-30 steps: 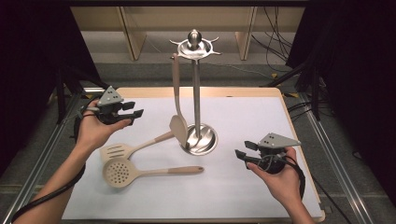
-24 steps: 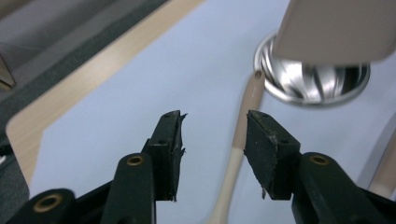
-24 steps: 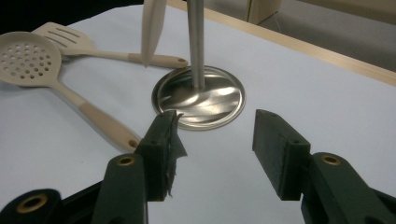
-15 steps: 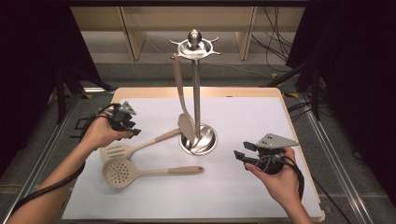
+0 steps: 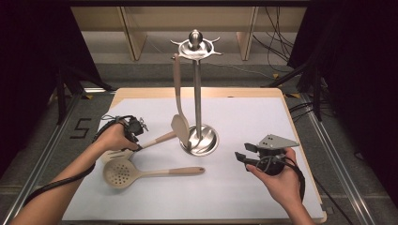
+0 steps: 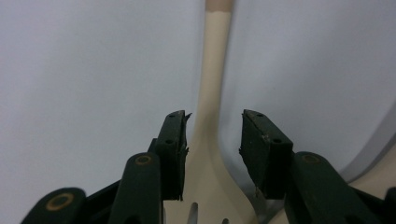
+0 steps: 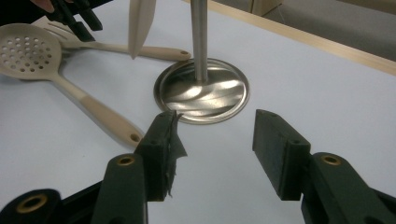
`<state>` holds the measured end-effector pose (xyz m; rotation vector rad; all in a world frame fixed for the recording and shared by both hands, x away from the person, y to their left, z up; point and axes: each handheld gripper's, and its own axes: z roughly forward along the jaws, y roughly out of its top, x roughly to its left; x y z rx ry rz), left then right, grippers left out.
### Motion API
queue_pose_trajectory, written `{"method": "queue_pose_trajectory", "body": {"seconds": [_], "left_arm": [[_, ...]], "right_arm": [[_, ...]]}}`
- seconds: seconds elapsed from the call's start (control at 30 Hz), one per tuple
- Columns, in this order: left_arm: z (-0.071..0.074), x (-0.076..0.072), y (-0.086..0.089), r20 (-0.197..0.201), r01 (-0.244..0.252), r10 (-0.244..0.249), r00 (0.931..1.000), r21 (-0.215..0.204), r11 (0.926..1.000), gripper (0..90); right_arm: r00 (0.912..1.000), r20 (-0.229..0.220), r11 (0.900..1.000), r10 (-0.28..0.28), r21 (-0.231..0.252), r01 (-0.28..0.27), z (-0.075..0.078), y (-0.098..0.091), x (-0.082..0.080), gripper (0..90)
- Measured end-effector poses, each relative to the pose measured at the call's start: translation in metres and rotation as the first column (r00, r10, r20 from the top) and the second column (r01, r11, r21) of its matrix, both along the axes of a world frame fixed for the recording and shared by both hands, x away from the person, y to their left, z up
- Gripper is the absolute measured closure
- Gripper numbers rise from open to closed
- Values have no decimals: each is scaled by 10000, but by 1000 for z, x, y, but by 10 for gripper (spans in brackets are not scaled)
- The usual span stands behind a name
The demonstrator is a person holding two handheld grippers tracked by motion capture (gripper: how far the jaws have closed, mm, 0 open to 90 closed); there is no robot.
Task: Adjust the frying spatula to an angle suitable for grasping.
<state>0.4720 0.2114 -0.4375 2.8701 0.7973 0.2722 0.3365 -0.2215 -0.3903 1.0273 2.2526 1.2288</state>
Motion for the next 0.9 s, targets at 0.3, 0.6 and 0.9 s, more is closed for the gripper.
{"method": "queue_pose_trajectory", "body": {"seconds": [0.3, 0.6, 0.9], "left_arm": [[-11, 11, -6, -339, -110, 98, 9994, -376, 9992, 592], [-19, 16, -12, -470, -371, 347, 9983, -510, 9980, 594], [-20, 23, -14, -884, 168, -170, 9959, -38, 9999, 630]], "right_arm": [[10000, -64, 10000, 57, -45, -58, -1, 1, 0, 508], [9999, -130, 10000, 51, -26, -52, -1, 1, 0, 508], [9999, -8, 9999, 103, -53, -103, -1, 1, 1, 508]]}}
